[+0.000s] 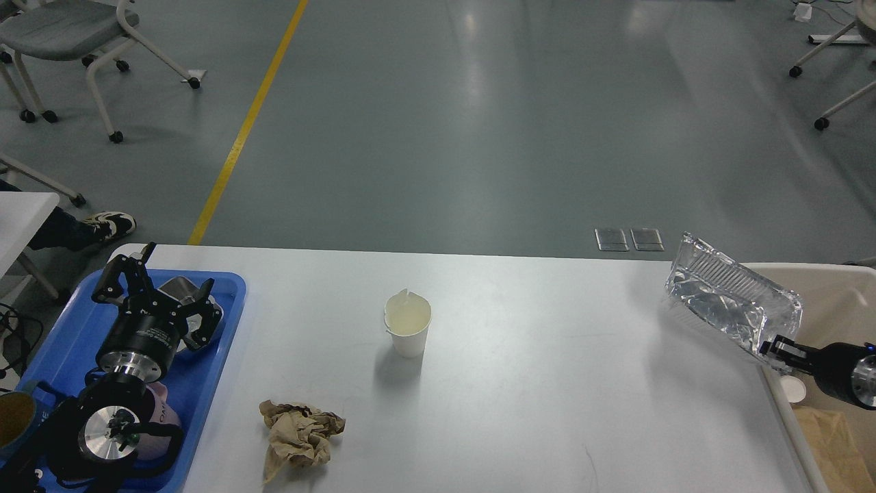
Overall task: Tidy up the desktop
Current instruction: 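Lift the foil tray up out of the white bin with the right gripper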
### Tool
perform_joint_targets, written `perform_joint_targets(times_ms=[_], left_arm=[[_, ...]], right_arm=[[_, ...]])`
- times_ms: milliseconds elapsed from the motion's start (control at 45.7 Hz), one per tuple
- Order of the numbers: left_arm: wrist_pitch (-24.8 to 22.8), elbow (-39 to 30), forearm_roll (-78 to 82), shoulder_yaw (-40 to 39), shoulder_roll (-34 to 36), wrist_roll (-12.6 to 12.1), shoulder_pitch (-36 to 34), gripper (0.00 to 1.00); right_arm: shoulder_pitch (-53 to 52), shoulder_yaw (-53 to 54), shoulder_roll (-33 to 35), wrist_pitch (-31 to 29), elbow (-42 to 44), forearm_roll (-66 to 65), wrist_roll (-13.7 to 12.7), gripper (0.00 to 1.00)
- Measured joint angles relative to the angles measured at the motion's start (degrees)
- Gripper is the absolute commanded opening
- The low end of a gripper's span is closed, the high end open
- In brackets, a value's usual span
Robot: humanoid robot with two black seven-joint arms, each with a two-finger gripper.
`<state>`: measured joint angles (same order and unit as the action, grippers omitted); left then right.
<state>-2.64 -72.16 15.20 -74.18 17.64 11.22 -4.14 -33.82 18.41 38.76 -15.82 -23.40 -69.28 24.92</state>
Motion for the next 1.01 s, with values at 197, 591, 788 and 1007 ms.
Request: perform_joint_targets(times_ms=[197, 591, 788, 1007], left_arm=[[0.09, 0.00, 0.00, 0.00, 0.03, -0.06, -0.16, 0.96], [0.19, -0.43, 0.00, 0.00, 1.26, -0.06, -0.17, 0.96], [0.15, -0.57, 0.00, 0.00, 1.72, -0.06, -0.17, 0.96], [0.06, -0.61, 0.00, 0.00, 2.54, -0.07, -0.17, 0.96]], right_arm=[[-1.44, -0.03, 4.99, -2.46, -4.45, 1.67, -0.41, 0.00], [-1.38, -0.02, 25.98, -2.04, -37.38, 3.27, -1.53, 0.00], [-1.41, 0.04, 32.37, -2.59, -42.40, 3.27, -1.48, 0.00], [-1.16, -0.19, 36.35, -2.81, -43.44, 2.37, -1.28, 0.00]])
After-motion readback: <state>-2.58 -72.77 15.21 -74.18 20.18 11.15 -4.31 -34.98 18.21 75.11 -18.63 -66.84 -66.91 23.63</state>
